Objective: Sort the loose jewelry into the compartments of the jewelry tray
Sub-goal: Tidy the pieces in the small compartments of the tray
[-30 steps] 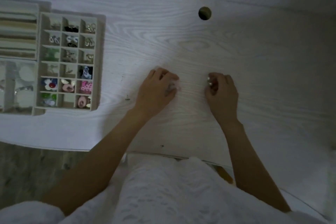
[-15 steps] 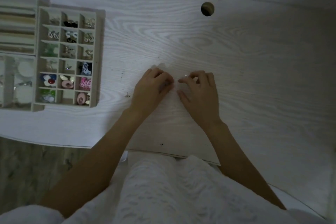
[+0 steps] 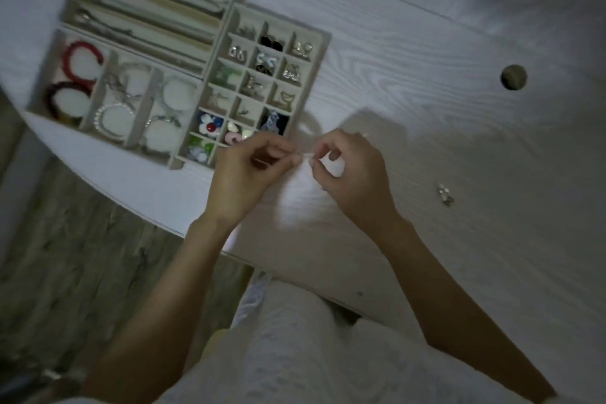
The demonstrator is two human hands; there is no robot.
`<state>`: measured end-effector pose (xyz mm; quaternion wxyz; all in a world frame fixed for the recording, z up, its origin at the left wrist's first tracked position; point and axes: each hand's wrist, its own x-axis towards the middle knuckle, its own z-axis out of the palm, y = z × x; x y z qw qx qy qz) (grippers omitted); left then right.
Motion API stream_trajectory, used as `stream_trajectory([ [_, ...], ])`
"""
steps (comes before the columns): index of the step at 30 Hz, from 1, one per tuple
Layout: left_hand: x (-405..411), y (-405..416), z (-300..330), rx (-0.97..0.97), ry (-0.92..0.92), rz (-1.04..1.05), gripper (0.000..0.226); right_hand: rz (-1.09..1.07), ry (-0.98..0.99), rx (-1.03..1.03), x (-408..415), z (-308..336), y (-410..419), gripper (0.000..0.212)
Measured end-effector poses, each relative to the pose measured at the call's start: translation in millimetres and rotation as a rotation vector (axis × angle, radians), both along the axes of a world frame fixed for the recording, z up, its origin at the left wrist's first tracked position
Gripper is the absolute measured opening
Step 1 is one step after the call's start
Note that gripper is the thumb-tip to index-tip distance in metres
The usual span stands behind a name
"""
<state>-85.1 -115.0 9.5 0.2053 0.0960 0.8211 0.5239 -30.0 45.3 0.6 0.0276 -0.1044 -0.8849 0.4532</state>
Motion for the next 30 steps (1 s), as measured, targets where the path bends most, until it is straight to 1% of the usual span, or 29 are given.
stream_trajectory([
  [3,-28,-41,8,0.035,0.005,0.098,0.015,0.065,0.066,0.007,-38,0,-42,0.009],
  [5,-50,-62,10,0.005,0.037,0.105,0.016,0.053,0.103,0.031,-60,-2,-65,0.010],
  [7,-72,-78,7,-0.075,0.102,0.091,0.019,0.022,0.101,0.093,-79,-7,-81,0.009],
  [10,-101,-85,-3,-0.279,0.268,0.025,0.017,-0.015,0.062,0.200,-100,-13,-95,0.007],
  [13,-120,-82,-9,-0.340,0.393,-0.107,0.008,-0.033,0.103,0.320,-108,-18,-102,0.008],
  [15,-126,-82,-16,-0.386,0.493,-0.215,0.007,-0.032,0.083,0.360,-110,-22,-106,0.012],
  [17,-129,-83,-21,-0.405,0.557,-0.257,0.010,-0.012,0.060,0.380,-109,-25,-108,0.017],
  [19,-127,-86,-21,-0.377,0.585,-0.223,0.015,0.004,0.073,0.357,-107,-22,-107,0.018],
  [20,-125,-90,-20,-0.376,0.607,-0.186,0.018,0.001,0.091,0.345,-106,-19,-104,0.015],
  [22,-119,-101,-17,-0.418,0.636,-0.107,0.022,-0.016,0.131,0.353,-104,-14,-95,0.006],
  [23,-115,-107,-17,-0.444,0.633,-0.079,0.024,-0.018,0.147,0.358,-105,-12,-89,0.006],
  [26,-100,-114,-18,-0.503,0.612,-0.058,0.021,0.070,0.156,0.383,-115,-11,-76,0.014],
  [28,-92,-108,-19,-0.527,0.601,-0.087,0.018,0.208,0.140,0.395,-127,-11,-72,0.015],
  [30,-89,-100,-20,-0.547,0.586,-0.119,0.022,0.353,0.125,0.438,-138,-11,-71,0.014],
])
